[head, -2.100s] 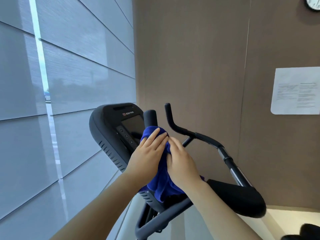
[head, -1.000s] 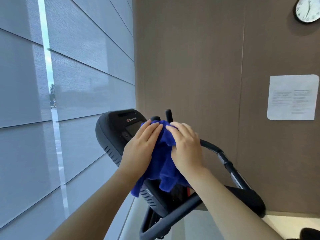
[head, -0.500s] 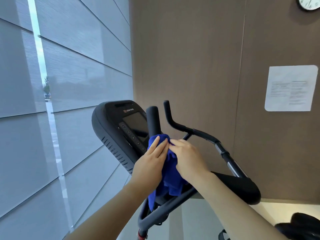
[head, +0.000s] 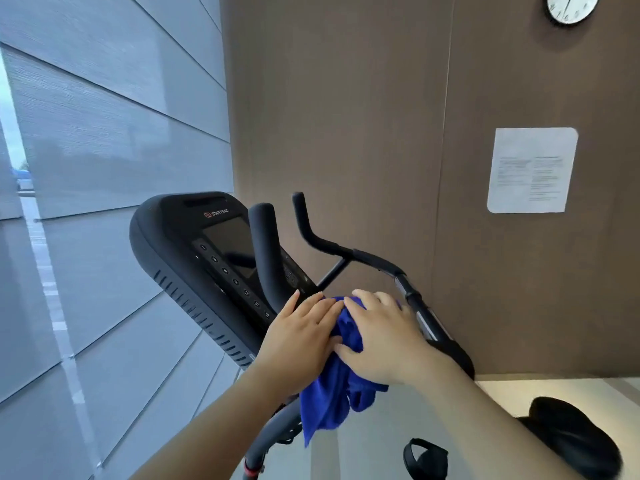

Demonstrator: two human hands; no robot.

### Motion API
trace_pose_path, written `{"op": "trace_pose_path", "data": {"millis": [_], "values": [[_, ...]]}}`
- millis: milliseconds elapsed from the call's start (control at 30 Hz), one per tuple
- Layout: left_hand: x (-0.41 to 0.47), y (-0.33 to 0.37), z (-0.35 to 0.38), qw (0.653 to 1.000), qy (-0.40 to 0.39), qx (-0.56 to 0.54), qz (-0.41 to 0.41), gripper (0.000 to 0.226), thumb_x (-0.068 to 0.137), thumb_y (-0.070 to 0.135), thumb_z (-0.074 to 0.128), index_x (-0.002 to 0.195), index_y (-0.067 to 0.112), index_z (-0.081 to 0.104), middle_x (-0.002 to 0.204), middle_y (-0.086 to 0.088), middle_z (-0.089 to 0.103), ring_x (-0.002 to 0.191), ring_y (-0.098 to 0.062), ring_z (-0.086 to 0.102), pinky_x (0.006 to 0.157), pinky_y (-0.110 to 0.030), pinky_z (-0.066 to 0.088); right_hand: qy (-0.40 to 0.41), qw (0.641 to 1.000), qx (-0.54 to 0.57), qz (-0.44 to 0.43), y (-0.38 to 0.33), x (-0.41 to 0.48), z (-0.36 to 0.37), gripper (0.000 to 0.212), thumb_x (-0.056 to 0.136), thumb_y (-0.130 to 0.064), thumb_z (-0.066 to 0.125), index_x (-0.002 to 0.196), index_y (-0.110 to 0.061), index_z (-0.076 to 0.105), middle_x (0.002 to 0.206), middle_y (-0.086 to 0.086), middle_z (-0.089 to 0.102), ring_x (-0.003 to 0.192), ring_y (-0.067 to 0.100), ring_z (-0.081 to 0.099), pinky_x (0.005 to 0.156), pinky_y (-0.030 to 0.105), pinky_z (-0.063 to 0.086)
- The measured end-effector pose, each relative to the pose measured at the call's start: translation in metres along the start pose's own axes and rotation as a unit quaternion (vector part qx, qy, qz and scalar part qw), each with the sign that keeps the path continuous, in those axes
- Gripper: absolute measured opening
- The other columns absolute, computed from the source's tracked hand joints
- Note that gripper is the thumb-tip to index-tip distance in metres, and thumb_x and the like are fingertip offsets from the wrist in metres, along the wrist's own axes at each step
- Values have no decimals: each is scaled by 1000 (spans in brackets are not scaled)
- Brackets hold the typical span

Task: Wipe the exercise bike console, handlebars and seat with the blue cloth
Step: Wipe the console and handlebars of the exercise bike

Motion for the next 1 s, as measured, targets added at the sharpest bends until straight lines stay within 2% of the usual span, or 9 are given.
{"op": "trace_pose_path", "data": {"millis": [67, 233, 367, 500, 733, 800, 867, 933, 1000], "values": [[3, 1, -1, 1000, 7, 14, 19, 51, 90, 43, 25, 125, 21, 55, 118, 7, 63, 112, -16, 57, 104, -40, 37, 20, 999, -45, -11, -1, 3, 4, 63, 84, -62, 42, 131, -21, 39, 140, -1, 38, 125, 25, 36, 104, 46, 31], [5, 3, 0, 1000, 7, -9, 18, 47, 92, 44, 32, 127, 19, 51, 119, 2, 60, 114, -22, 53, 106, -39, 31, -2, 996, -84, -23, -1, 0, 4, 66, 78, -60, 58, 126, -17, 42, 130, 2, 45, 118, 26, 42, 99, 46, 37], [1, 5, -6, 994, 50, -93, -13, 32, 89, 23, 54, 121, 20, 56, 121, 2, 60, 118, -21, 50, 102, -34, 37, 98, 992, -83, 20, -15, -13, 3, 43, 85, -42, 60, 118, -17, 47, 120, 1, 51, 113, 23, 46, 98, 44, 36], [-11, 6, -12, 988, 59, -137, -31, 26, 88, 11, 55, 111, 22, 60, 109, 4, 58, 105, -17, 51, 77, -38, 53, 196, 980, -26, 31, -16, -30, 5, 22, 83, -21, 61, 104, -20, 58, 107, -4, 60, 105, 21, 52, 91, 39, 36], [-1, -24, -66, 990, 139, -31, 22, 41, 73, -3, 68, 109, 14, 63, 102, -2, 65, 96, -23, 61, 64, -34, 57, 304, 951, 54, -25, -33, -2, -32, 34, 73, -11, 69, 105, -22, 64, 109, -6, 63, 107, 22, 55, 90, 44, 40], [6, -44, -85, 983, 184, -7, 2, 44, 71, -8, 66, 110, 12, 64, 104, -3, 66, 99, -24, 62, 66, -33, 57, 342, 937, 59, -37, -45, 18, -47, 40, 73, -12, 70, 112, -20, 63, 115, -4, 62, 110, 24, 54, 90, 47, 41], [13, -65, -97, 980, 194, 11, -31, 48, 75, -9, 61, 118, 12, 61, 118, -4, 64, 113, -25, 57, 84, -35, 53, 347, 935, 65, -42, -59, 41, -58, 45, 78, -18, 69, 122, -17, 58, 124, -1, 58, 117, 25, 50, 94, 50, 41], [17, -84, -90, 987, 142, 43, -53, 56, 84, -3, 51, 136, 16, 44, 143, -1, 44, 134, -22, 37, 107, -32, 32, 299, 952, 54, -45, -77, 63, -51, 54, 85, -32, 62, 134, -15, 45, 137, 1, 48, 126, 24, 40, 100, 52, 37], [15, -92, -72, 993, 84, 72, -47, 65, 89, 2, 44, 146, 20, 18, 155, 2, 16, 143, -19, 13, 114, -28, 13, 231, 970, 68, -42, -88, 73, -30, 68, 90, -44, 53, 144, -11, 27, 149, 5, 32, 135, 24, 30, 104, 50, 35]]}}
Point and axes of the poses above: each hand's wrist, its own x-axis towards the middle knuckle, its own z-axis out of the palm, y = z × x, the point moved 6 cm from there along x, towards the middle knuckle
